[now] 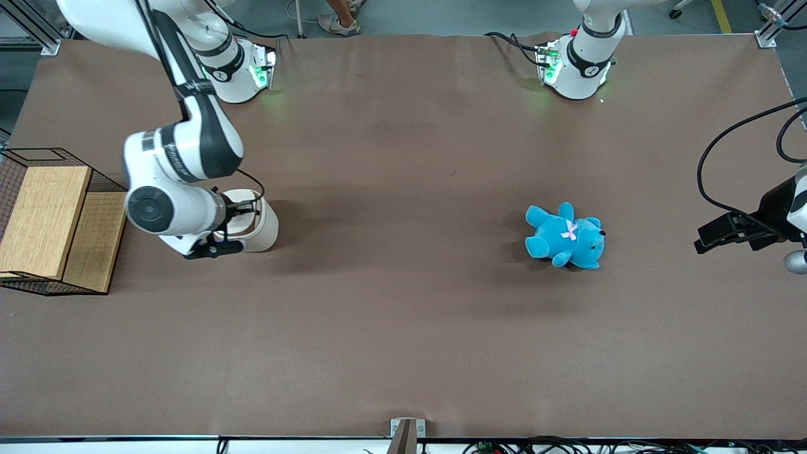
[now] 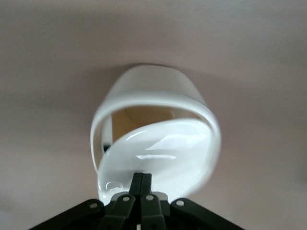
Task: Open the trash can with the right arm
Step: 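Hook the lid with the right gripper and swing it open upward, then withdraw the right gripper away from the opened trash can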
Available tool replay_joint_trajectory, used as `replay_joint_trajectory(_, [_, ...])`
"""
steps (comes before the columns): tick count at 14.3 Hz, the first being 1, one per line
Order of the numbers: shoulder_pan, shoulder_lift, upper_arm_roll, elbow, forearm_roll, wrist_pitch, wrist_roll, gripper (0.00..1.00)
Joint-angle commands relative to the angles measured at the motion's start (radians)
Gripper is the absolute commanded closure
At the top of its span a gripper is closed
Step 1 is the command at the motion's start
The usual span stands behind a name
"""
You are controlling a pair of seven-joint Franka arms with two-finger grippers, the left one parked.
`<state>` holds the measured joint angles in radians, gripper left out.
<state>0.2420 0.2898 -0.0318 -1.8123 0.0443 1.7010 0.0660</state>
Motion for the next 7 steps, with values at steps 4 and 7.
replay_joint_trajectory(4, [-0.140, -0.136, 0.007, 0.189, 0.011, -0.195, -0.096, 0.79])
replay_joint_trajectory(7, [-0.170, -0.153, 0.004, 0.246, -0.014, -0.184, -0.127, 0.00])
